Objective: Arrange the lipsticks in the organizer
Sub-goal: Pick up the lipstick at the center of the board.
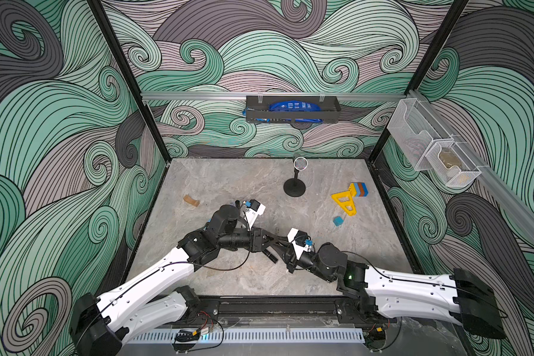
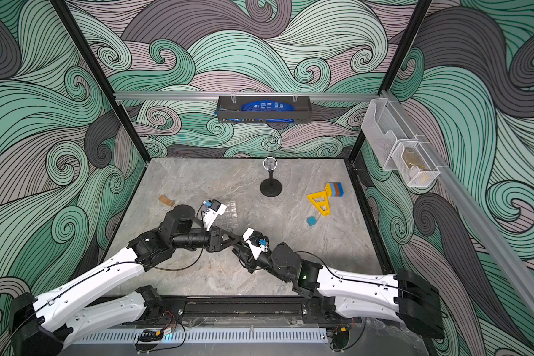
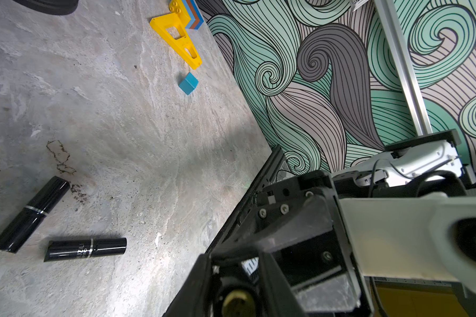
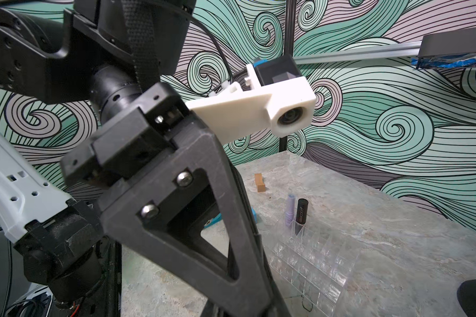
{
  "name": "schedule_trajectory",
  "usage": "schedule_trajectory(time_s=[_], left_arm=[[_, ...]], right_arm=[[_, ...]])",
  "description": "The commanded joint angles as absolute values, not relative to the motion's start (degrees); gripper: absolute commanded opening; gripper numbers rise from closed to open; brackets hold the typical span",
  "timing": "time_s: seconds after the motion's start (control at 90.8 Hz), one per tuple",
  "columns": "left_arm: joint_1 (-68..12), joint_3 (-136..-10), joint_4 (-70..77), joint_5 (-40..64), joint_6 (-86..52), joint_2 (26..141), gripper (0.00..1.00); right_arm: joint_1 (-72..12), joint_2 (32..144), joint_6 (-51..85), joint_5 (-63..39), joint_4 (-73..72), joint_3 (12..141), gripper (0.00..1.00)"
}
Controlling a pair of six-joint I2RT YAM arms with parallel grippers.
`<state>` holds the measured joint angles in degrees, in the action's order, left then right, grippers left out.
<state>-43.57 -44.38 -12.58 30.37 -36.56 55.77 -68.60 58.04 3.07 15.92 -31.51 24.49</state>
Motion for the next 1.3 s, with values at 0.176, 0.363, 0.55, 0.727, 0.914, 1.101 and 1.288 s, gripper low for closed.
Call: schedule_trajectory(time_s=[0.176,0.363,0.55,0.727,0.914,1.101,1.288], left_arm=[[-43.33,-47.51,-14.36,30.14,-34.80,54.83,0.20],[-43.37,-47.63,-13.56,29.87,-34.60,55.39,0.14],[-43.24,-47.87,-12.79,30.32,-34.69,56.17,0.11],[-42.86,-47.72,-12.66,29.23,-34.85,55.93,0.09],[-41.64,-47.56,-13.00,28.50,-34.21,55.62,0.07],[-38.13,-48.57,-14.58,27.94,-31.94,55.69,0.07],[-33.09,-48.02,-13.32,29.10,-30.38,55.66,0.07]], right_arm=[[-69.07,58.94,1.58,14.35,-33.12,26.55,0.21],[-69.08,58.64,1.48,14.87,-32.01,26.98,0.23],[-69.08,58.57,1.36,15.26,-32.25,26.82,0.24],[-69.08,58.01,2.67,16.69,-32.61,26.68,0.34],[-69.02,56.62,4.35,19.75,-31.04,26.90,0.44],[-67.86,53.68,6.73,19.87,-26.68,26.94,0.55],[-58.95,46.82,22.43,10.74,-20.80,26.87,0.60]])
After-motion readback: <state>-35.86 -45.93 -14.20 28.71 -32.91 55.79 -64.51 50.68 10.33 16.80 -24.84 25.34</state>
